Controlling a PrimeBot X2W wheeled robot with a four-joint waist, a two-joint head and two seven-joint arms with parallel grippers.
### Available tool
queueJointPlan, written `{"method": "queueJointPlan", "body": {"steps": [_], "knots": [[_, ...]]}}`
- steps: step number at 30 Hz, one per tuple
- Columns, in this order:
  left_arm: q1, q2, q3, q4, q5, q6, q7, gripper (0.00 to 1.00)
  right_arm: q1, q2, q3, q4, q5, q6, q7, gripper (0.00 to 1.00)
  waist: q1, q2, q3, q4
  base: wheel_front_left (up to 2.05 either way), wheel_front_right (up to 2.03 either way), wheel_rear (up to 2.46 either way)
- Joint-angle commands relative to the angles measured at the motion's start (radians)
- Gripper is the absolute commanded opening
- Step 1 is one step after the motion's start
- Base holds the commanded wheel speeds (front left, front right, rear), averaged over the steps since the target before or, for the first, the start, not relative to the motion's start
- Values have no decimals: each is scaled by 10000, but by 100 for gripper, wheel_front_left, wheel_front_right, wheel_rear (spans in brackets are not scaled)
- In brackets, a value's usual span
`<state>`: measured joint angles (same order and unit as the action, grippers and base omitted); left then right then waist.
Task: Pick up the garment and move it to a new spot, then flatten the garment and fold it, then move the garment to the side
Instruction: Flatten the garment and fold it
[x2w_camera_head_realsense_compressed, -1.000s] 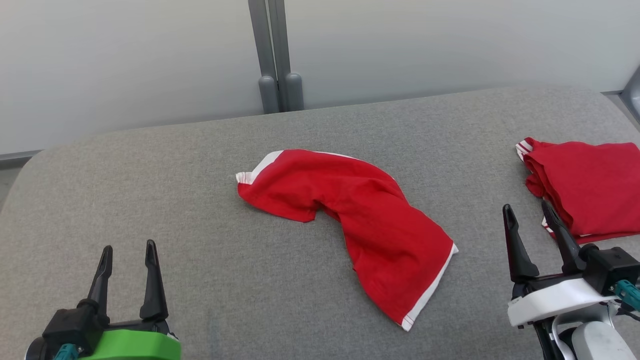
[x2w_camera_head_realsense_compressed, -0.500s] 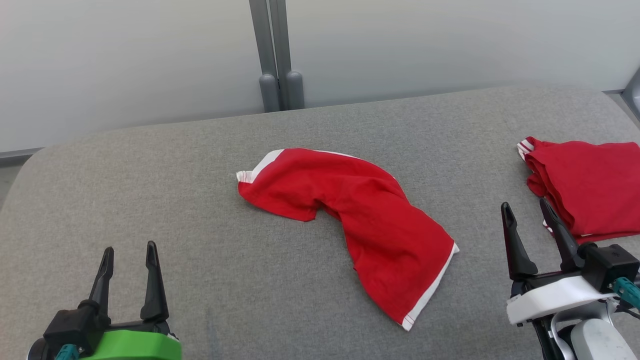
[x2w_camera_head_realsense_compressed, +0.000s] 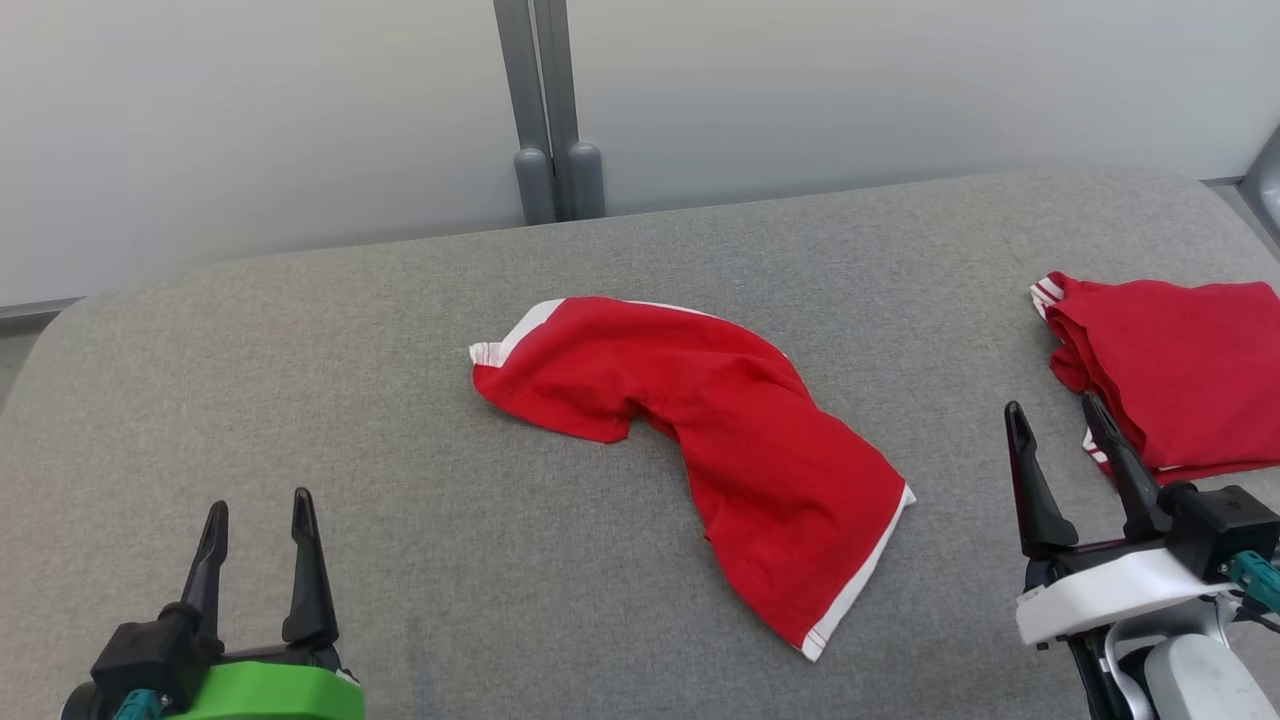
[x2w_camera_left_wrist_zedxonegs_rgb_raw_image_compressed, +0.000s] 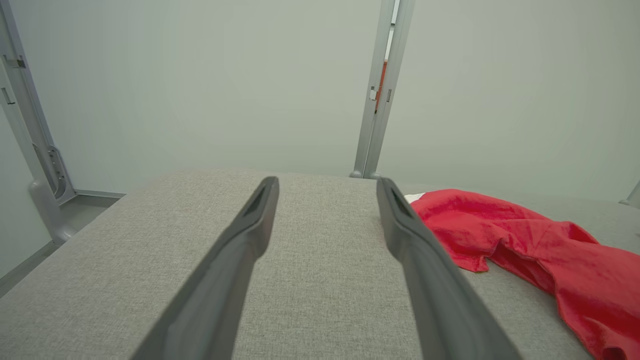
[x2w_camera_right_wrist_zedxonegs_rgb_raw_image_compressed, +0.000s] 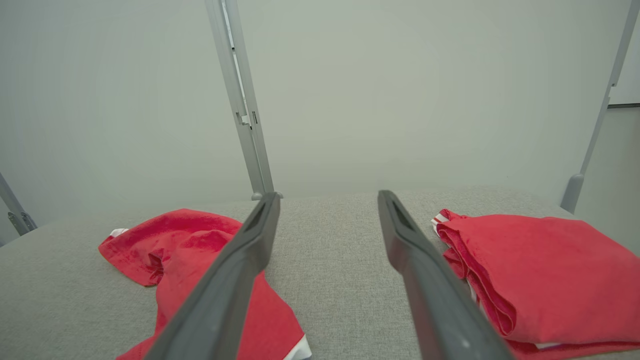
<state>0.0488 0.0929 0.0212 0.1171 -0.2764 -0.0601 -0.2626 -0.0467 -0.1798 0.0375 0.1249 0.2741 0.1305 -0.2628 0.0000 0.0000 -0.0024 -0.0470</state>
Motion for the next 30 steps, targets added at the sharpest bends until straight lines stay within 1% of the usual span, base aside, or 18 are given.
{"method": "queueJointPlan", "body": {"steps": [1,5,9,13,16,20,23,30], "knots": [[-205,-29,-54,54,-80,-4,10,100,-106,-88,-71,32,51,5,-24,100,0,0,13,-21,0,0,0],[-370,-121,-566,40,-387,-254,623,100,-179,-226,-225,43,42,5,-24,100,0,0,113,-87,0,0,0],[-607,-243,-1542,3,-768,-452,1793,100,-302,-426,-480,23,7,5,-24,100,0,0,375,-238,0,0,0],[-851,-373,-2737,-206,-1952,-619,3115,100,-460,-469,-621,-64,46,5,-24,100,0,0,712,-532,0,0,0],[-979,-384,-3607,-241,-2767,-659,4219,100,-566,-393,-707,-114,45,5,-24,100,0,0,940,-808,0,0,0],[-1092,-393,-4474,-126,-3690,-710,5309,100,-725,-276,-724,-178,-3,5,-24,100,0,0,1204,-1224,0,0,0],[-1186,-382,-4843,124,-4208,-709,5870,100,-842,-158,-799,-240,-28,5,-26,100,0,0,1468,-1519,0,0,0],[-1685,-399,-5081,1088,-5582,-719,6611,100,-1042,35,-870,-339,-52,5,-24,100,0,0,1989,-1976,0,0,0]]}}
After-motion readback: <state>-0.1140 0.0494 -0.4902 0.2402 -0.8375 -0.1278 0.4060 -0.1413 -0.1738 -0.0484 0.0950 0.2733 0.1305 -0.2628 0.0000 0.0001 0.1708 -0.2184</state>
